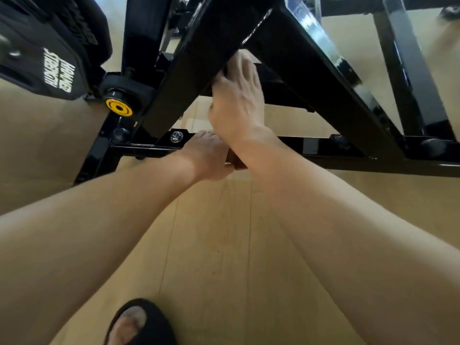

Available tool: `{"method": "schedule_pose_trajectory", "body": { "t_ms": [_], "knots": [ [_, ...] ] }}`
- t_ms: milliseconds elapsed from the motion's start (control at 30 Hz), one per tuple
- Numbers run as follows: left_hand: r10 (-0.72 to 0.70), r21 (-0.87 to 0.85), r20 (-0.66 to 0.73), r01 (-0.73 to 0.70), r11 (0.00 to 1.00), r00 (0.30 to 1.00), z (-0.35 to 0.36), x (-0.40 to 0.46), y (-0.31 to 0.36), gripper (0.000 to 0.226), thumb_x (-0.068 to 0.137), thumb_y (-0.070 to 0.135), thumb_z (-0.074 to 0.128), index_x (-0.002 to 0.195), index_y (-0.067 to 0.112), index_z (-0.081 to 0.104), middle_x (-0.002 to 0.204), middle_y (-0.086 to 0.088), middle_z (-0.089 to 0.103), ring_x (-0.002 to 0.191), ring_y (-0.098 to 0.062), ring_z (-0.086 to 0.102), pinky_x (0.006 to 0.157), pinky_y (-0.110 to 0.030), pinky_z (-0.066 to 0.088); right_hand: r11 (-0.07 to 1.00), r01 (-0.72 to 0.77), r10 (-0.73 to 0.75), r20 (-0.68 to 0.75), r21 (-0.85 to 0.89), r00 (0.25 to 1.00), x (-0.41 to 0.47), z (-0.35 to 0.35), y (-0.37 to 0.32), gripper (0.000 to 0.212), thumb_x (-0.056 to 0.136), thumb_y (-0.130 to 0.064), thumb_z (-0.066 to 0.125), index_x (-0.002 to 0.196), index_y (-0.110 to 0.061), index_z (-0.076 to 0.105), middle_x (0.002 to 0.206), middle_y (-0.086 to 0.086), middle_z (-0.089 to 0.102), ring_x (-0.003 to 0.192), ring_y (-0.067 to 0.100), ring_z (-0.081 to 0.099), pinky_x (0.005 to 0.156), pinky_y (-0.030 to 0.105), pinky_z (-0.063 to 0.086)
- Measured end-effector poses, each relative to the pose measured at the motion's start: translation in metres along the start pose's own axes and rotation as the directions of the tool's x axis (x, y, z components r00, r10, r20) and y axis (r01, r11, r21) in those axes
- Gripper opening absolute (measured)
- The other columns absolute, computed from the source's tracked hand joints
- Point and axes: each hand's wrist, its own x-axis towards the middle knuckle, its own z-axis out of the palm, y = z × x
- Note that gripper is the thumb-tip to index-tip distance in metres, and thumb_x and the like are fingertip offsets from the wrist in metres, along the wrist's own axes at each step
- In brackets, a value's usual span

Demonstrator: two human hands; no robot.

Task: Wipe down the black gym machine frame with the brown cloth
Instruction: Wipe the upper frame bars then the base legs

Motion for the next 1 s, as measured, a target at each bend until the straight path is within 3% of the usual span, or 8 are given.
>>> {"method": "schedule_pose_trajectory", "body": {
  "t_ms": [133, 267, 367, 433, 533, 633, 800, 1000],
  "knots": [
    [-0.032, -0.009, 0.039, 0.033, 0.999, 0.999, -0.009, 0.000, 0.002, 0.077, 0.097, 0.050, 0.054, 0.159, 0.015, 0.024, 0.159, -0.008, 0.037, 0.146, -0.027, 0.035, 0.120, -0.039, 0.025, 0.961, -0.277, 0.276, 0.003, 0.011, 0.961, -0.018, -0.015, 0.041, 0.058, 0.099, -0.012, 0.056, 0.154, -0.023, 0.039, 0.139, 0.003, 0.056, 0.134, 0.024, 0.051, 0.112, 0.036, 0.037],
    [-0.030, 0.067, 0.069, 0.025, 0.997, 0.997, -0.031, 0.000, 0.012, 0.066, 0.097, 0.049, 0.055, 0.149, 0.013, 0.037, 0.136, -0.007, 0.057, 0.121, -0.027, 0.056, 0.092, -0.033, 0.043, 0.914, -0.388, 0.384, -0.061, -0.114, 0.921, -0.034, -0.021, 0.052, 0.041, 0.100, -0.017, 0.057, 0.140, -0.013, 0.052, 0.124, 0.011, 0.064, 0.115, 0.030, 0.064, 0.090, 0.034, 0.048],
    [-0.046, 0.097, 0.081, 0.039, 0.995, 0.996, -0.030, -0.002, 0.009, 0.070, 0.096, 0.047, 0.058, 0.152, 0.013, 0.034, 0.133, -0.005, 0.057, 0.111, -0.026, 0.060, 0.089, -0.036, 0.055, 0.890, -0.421, 0.418, -0.058, -0.174, 0.907, -0.026, -0.020, 0.041, 0.046, 0.101, -0.018, 0.055, 0.145, -0.010, 0.045, 0.132, 0.013, 0.060, 0.122, 0.031, 0.059, 0.096, 0.034, 0.046],
    [-0.027, 0.104, 0.059, 0.021, 0.994, 0.998, -0.022, -0.004, 0.006, 0.084, 0.096, 0.044, 0.058, 0.161, 0.010, 0.017, 0.150, -0.007, 0.045, 0.130, -0.027, 0.051, 0.102, -0.040, 0.050, 0.873, -0.443, 0.435, -0.085, -0.203, 0.896, -0.022, -0.018, 0.032, 0.049, 0.100, -0.016, 0.058, 0.146, -0.009, 0.044, 0.135, 0.014, 0.059, 0.126, 0.031, 0.057, 0.102, 0.034, 0.044],
    [0.022, 0.086, 0.035, -0.025, 0.996, 0.999, -0.016, -0.005, -0.002, 0.089, 0.095, 0.045, 0.059, 0.162, 0.009, 0.013, 0.160, -0.007, 0.035, 0.143, -0.026, 0.040, 0.111, -0.041, 0.043, 0.865, -0.444, 0.408, -0.189, -0.233, 0.893, -0.022, -0.008, 0.026, 0.066, 0.095, -0.014, 0.067, 0.154, -0.014, 0.037, 0.146, 0.015, 0.051, 0.139, 0.033, 0.047, 0.116, 0.039, 0.036],
    [0.096, 0.015, 0.009, -0.096, 0.995, 0.995, -0.014, -0.005, -0.014, 0.076, 0.094, 0.043, 0.060, 0.155, 0.010, 0.029, 0.151, -0.008, 0.045, 0.136, -0.027, 0.045, 0.107, -0.040, 0.044, 0.945, -0.308, 0.300, -0.081, -0.110, 0.951, -0.019, 0.005, 0.005, 0.085, 0.086, -0.002, 0.066, 0.159, -0.020, 0.026, 0.159, 0.016, 0.028, 0.151, 0.038, 0.022, 0.126, 0.047, 0.024],
    [0.206, 0.028, -0.030, -0.205, 0.978, 0.978, 0.001, -0.001, -0.030, 0.050, 0.088, 0.045, 0.056, 0.130, 0.018, 0.057, 0.129, -0.005, 0.062, 0.119, -0.025, 0.056, 0.096, -0.035, 0.046, 0.990, -0.120, 0.114, -0.070, -0.077, 0.991, -0.009, 0.018, -0.020, 0.064, 0.087, 0.000, 0.065, 0.147, -0.018, 0.051, 0.161, 0.013, 0.028, 0.154, 0.035, 0.016, 0.127, 0.046, 0.020],
    [0.226, 0.048, -0.034, -0.225, 0.973, 0.973, -0.004, -0.010, -0.042, 0.091, 0.095, 0.042, 0.058, 0.164, 0.017, 0.002, 0.169, -0.005, 0.019, 0.153, -0.024, 0.023, 0.123, -0.035, 0.019, 0.897, -0.417, 0.367, -0.276, -0.148, 0.888, -0.041, 0.007, 0.023, 0.079, 0.087, -0.010, 0.069, 0.157, -0.021, 0.033, 0.152, 0.015, 0.041, 0.144, 0.037, 0.037, 0.120, 0.049, 0.034]
  ]
}}
